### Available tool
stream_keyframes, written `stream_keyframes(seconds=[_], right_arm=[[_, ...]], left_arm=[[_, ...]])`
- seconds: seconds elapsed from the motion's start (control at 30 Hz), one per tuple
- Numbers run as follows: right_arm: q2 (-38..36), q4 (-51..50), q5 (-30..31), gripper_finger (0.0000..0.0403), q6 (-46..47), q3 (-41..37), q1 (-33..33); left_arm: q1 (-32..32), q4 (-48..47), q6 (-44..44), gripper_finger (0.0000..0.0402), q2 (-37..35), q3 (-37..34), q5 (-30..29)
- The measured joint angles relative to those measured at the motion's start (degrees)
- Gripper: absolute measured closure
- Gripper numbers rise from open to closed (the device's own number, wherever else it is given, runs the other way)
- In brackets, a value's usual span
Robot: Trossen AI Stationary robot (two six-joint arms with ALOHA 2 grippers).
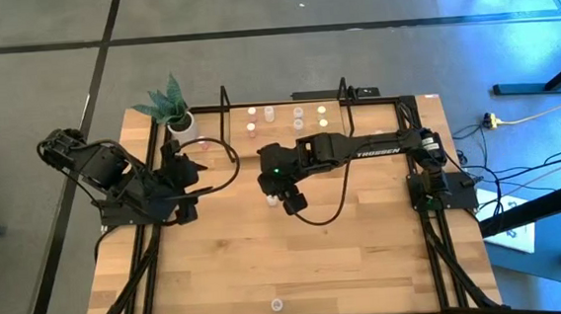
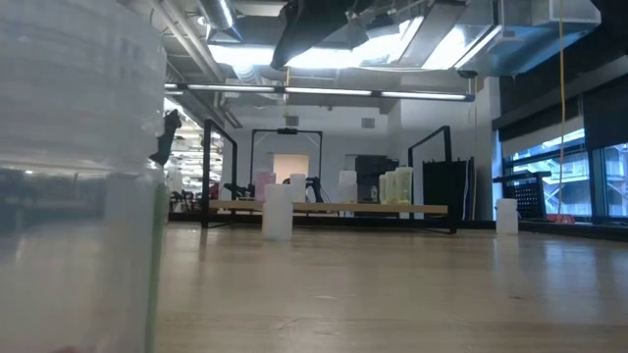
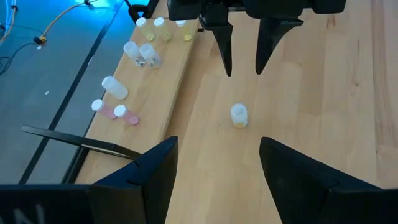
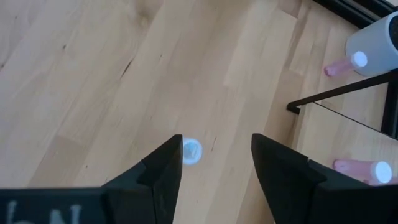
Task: Pick and place medicine bottles onto shelf by color
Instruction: Put the bottom white pill bottle on the shelf aligned with the other white pill bottle
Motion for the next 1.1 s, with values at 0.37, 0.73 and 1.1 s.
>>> stream_keyframes(seconds=[0.37,0.73,1.1], right_arm=[[-0.02,1.15,0.02,0.0209,3.25,0.00,-0.28],[-0.02,2.21,-1.95,0.0131,4.39,0.00,-1.20],[5.30,0.83,-2.15,0.0120,8.93,0.15,-1.57]], left_arm=[[0.00,0.00,-0.02,0.0182,0.00,0.00,0.00],[0.00,0.02,0.00,0.0182,0.00,0.00,0.01],[0.02,0.04,0.00,0.0182,-0.02,0.00,0.02]])
